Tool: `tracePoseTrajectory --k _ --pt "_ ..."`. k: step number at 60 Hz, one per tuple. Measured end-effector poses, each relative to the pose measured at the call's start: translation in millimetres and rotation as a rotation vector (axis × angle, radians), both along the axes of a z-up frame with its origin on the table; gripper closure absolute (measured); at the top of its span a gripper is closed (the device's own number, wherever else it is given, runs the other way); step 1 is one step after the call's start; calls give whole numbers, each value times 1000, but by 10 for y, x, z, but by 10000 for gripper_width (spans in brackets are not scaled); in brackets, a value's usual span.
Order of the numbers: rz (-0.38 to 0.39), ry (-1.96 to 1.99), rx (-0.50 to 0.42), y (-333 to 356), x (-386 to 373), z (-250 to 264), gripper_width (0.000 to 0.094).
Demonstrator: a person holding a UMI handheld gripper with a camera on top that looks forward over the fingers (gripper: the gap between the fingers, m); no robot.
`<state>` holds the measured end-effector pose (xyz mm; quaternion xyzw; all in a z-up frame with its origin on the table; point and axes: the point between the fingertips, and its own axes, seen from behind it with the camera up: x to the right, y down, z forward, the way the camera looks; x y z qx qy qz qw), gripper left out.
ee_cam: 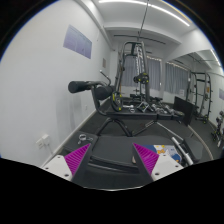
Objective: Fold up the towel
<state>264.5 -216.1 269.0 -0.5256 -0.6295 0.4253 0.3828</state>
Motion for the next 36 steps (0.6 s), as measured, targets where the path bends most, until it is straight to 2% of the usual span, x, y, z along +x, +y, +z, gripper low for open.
tracePoseTrajectory --k 11,23,36 --pt "-111 -57 25 586 -181 -424 78" --pt "-187 -95 34 1097 -355 -859 75" --pt "-186 -100 40 1190 -698 -1222 76"
